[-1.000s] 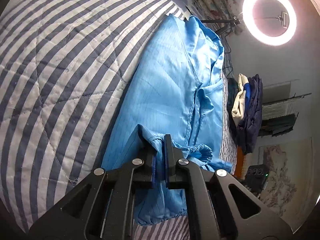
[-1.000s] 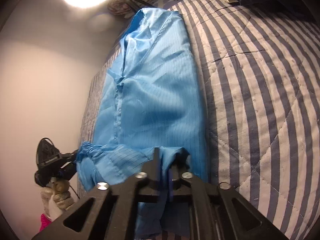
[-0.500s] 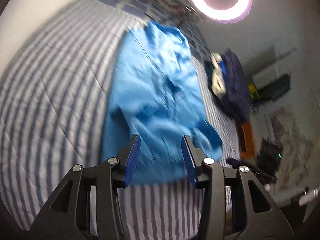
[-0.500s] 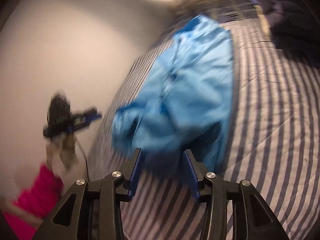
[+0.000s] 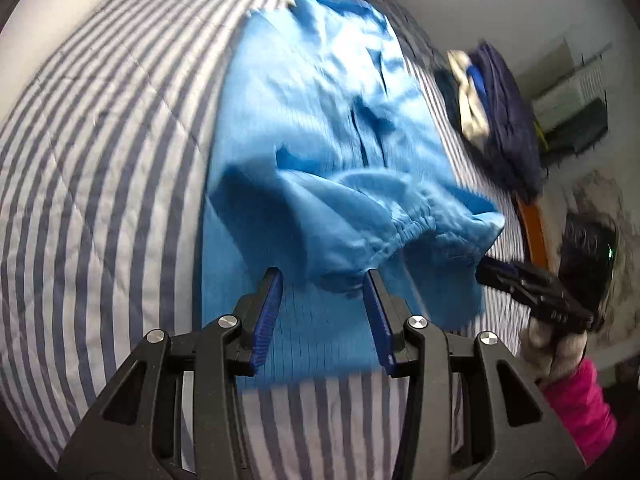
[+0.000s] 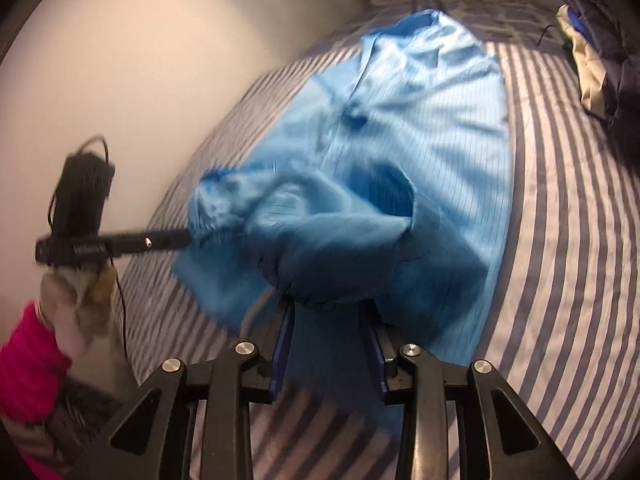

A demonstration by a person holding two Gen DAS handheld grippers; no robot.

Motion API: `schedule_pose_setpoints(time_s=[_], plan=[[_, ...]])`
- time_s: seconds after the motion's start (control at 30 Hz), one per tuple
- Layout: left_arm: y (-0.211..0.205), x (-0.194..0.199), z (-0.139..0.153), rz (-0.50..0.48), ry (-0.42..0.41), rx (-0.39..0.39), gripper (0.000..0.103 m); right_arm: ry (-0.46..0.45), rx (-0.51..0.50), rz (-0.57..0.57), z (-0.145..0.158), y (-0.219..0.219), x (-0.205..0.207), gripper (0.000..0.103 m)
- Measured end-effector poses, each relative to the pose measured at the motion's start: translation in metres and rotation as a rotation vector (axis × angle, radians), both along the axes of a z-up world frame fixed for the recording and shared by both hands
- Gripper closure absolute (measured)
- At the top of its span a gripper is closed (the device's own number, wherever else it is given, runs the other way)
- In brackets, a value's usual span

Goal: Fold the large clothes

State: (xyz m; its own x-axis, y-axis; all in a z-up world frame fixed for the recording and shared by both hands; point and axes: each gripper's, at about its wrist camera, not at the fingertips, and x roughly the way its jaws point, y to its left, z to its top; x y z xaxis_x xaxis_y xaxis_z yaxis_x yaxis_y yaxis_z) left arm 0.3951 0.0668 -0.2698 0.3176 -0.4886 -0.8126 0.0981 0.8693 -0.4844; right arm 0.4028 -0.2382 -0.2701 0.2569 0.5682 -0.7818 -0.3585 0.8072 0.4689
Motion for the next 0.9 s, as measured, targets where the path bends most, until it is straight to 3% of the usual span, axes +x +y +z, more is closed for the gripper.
schedule_pose_setpoints(time_s=[0.3, 0.4, 0.53, 0.73, 0.9], plan=[[0.032, 0.023, 0.028, 0.145, -0.106, -0.051, 0.061, -0.069, 0.007, -0.162, 0.012, -0.018, 0.025, 0.065], [0.048, 0.021, 0.027, 0.129, -0.087, -0.067, 0.061, -0.072, 0.019, -0.183, 0.014, -0.031, 0.02, 0.065], [0.051, 0.022, 0.016, 0.025, -0.008, -0.142, 0.061, -0.064, 0.051, -0.199, 0.014, -0.041, 0.02, 0.065], [0.018, 0.029, -0.002, -0.025, 0.017, -0.077, 0.061, -0.033, 0.063, -0.142, 0.007, -0.032, 0.016, 0.066], [0.011, 0.05, -0.014, 0.062, -0.007, -0.042, 0.061, -0.001, -0.032, -0.067, -0.009, -0.009, 0.009, 0.067]])
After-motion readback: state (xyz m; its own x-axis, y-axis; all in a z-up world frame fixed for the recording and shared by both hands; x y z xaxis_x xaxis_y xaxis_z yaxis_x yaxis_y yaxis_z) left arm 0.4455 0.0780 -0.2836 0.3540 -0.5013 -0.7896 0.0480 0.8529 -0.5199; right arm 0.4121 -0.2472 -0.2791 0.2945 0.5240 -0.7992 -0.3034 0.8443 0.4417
